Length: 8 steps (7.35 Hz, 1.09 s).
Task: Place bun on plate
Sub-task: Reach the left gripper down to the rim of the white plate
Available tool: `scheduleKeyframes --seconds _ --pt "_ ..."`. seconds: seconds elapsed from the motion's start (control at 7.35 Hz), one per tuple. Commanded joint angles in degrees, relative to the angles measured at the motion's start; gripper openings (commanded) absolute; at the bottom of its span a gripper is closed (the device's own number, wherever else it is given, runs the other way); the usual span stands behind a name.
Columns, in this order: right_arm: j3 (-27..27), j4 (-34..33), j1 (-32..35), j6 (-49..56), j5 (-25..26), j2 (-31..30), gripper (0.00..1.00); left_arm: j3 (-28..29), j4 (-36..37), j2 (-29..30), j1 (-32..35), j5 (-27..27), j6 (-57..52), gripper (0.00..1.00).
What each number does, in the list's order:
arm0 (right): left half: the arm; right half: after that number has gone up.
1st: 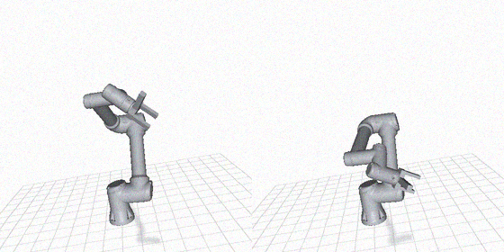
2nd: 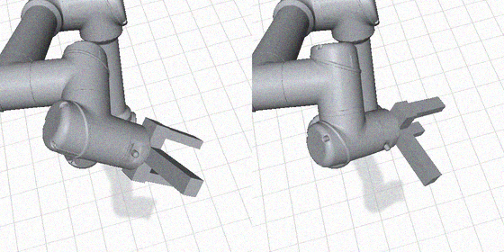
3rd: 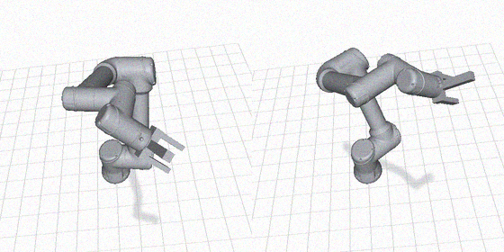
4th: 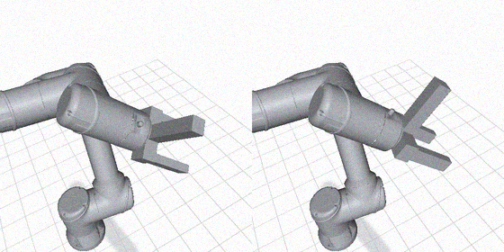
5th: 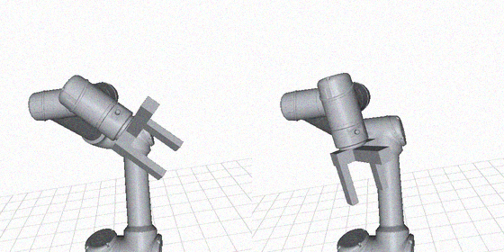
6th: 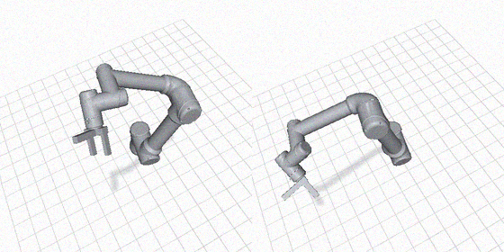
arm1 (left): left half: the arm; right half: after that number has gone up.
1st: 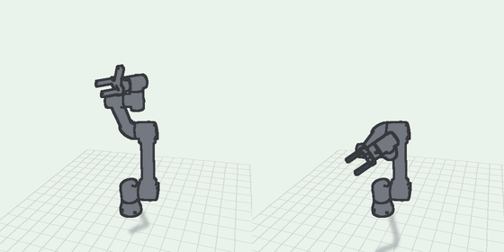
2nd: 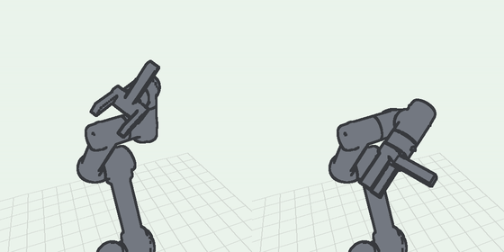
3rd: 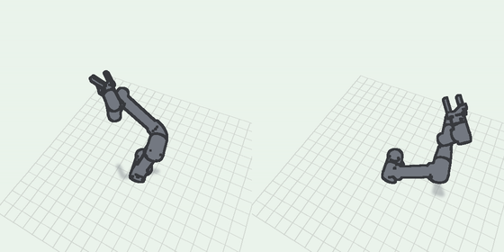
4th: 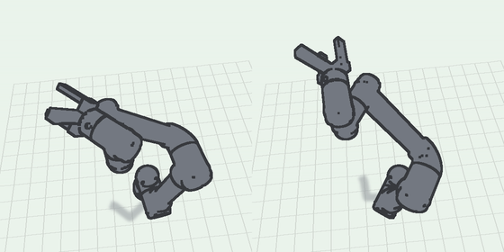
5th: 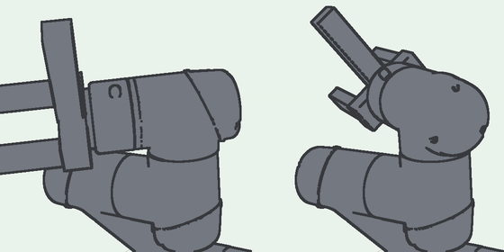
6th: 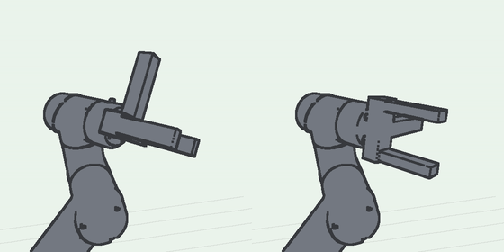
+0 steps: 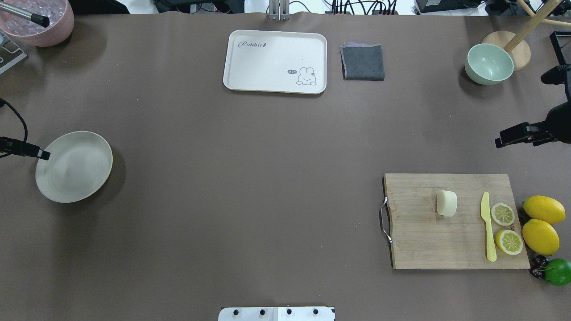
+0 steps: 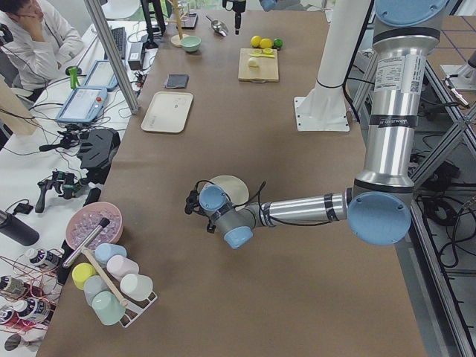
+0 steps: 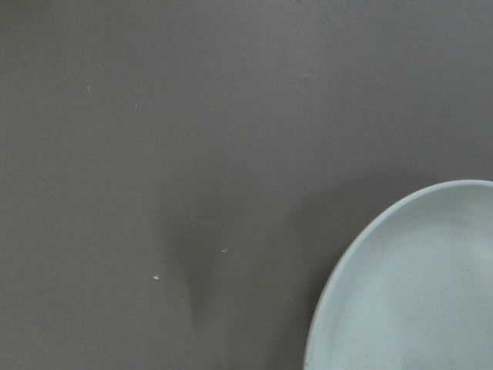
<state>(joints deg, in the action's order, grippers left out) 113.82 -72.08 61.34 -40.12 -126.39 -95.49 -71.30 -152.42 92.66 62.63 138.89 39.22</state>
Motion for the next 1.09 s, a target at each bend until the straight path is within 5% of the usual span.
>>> scheduleKeyframes --seconds 0.0,0.41,0.95 --pt "0.3 0.0 0.0 -0.1 0.0 -0.3 1.00 0.5 -1.0 0.0 -1.4 0.1 0.7 0.60" --pt "0.3 0.0 0.0 -0.1 0.0 -0.4 1.00 -0.2 -1.0 0.2 -2.0 0.3 0.9 0.02" --pt "0.3 0.0 0.0 -0.1 -0.2 -0.1 1.00 -4.9 -1.1 7.0 -2.1 0.6 19.7 0.00"
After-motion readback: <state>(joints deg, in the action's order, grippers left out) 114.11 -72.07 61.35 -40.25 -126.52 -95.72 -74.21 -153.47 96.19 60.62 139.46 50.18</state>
